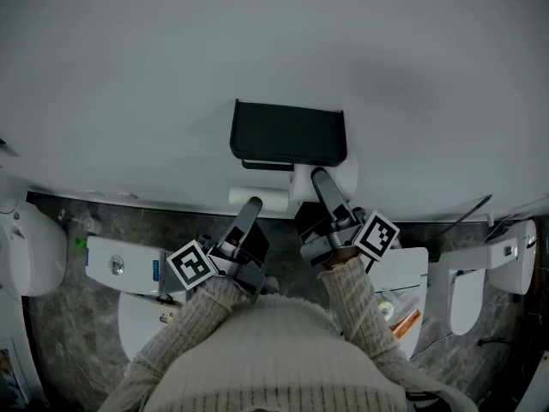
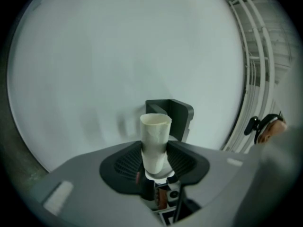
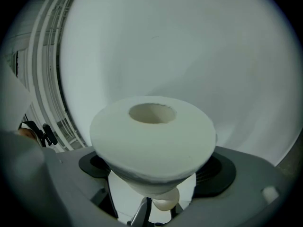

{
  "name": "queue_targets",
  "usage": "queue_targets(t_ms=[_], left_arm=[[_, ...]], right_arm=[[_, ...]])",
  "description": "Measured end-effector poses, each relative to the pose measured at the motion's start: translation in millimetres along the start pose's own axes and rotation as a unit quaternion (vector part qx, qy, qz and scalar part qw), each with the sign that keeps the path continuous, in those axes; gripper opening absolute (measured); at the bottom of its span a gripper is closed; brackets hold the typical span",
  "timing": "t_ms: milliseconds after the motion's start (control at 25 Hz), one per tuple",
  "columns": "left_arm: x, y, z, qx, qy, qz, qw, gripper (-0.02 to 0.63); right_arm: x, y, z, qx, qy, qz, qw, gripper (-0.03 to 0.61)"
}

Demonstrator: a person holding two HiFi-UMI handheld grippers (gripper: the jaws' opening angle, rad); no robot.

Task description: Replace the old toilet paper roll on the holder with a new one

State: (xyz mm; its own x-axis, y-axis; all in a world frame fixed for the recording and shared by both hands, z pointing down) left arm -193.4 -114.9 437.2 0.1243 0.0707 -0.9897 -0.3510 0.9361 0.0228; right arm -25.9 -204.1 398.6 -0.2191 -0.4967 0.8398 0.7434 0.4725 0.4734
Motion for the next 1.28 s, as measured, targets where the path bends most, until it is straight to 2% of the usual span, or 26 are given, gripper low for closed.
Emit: queue_targets(t_ms=[320, 720, 1280], left_arm=[[2.1, 15.3, 8.5, 0.026, -0.001, -0.012, 0.9996, 0.161], [4.3, 27.7, 16.0, 0.057, -0.008, -0.024, 0.9981, 0.161], [5.7, 31.7, 30.2, 0.037, -0.014, -0.028, 0.9988, 0.161]], right_arm=[[-0.4, -5.2, 4.0, -0.020, -0.016, -0.008, 1.000, 0.500], [2.9, -8.0, 7.7, -0.021, -0.047, -0.016, 0.999, 0.500], [3.4, -6.7, 9.0, -0.016, -0.047, -0.027, 0.998, 0.500]])
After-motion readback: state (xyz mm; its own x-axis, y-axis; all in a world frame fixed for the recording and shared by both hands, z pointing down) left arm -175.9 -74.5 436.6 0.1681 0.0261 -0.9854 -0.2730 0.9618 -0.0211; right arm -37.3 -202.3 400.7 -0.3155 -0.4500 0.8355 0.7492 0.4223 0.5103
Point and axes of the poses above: the fingertips, and each gripper's own axes: y backward along the fingers, x to its right, z out of its underside, the point moved 7 cm from there along y, backward along the fingers, and after that the axes turned 15 degrees about -z, right-handed, at the moved point
